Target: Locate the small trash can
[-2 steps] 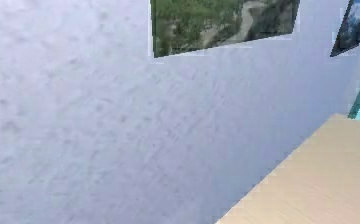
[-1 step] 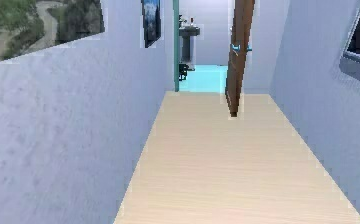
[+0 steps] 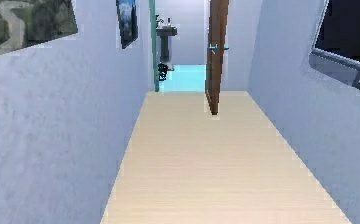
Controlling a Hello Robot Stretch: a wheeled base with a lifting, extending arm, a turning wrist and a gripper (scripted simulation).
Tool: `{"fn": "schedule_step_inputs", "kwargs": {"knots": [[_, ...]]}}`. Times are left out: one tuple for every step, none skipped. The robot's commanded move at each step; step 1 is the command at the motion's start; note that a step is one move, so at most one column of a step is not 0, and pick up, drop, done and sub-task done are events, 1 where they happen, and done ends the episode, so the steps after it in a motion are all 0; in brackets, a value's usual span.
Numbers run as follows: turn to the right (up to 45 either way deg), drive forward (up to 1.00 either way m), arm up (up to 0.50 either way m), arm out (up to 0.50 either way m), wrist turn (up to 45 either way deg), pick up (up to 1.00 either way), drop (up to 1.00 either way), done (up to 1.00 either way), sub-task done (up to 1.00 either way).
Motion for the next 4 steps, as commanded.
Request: {"fn": "schedule_step_inputs", "kwargs": {"knots": [[0.0, 1.0, 0.0, 0.0, 0.0, 0.0, 0.0, 0.0, 0.0], [0.0, 1.0, 0.0, 0.0, 0.0, 0.0, 0.0, 0.0, 0.0], [3.0, 0.0, 0.0, 0.0, 0.0, 0.0, 0.0, 0.0, 0.0], [0.0, 1.0, 0.0, 0.0, 0.0, 0.0, 0.0, 0.0, 0.0]]}}
